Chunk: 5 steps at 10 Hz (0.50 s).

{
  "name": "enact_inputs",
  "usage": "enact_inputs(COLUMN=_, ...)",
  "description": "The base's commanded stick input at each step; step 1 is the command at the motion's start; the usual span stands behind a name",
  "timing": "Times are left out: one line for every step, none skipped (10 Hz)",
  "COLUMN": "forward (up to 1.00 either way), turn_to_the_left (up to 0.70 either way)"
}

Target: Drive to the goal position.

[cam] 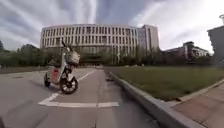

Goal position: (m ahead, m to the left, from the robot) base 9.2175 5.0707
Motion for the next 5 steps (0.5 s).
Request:
enact_inputs(forward=0.85, turn_to_the_left=0.08)
enact_inputs(forward=0.85, turn_to_the_left=0.00)
enact_inputs(forward=0.85, turn_to_the_left=0.00)
enact_inputs(forward=0.85, turn_to_the_left=0.00)
enact_inputs(forward=0.85, turn_to_the_left=0.00)
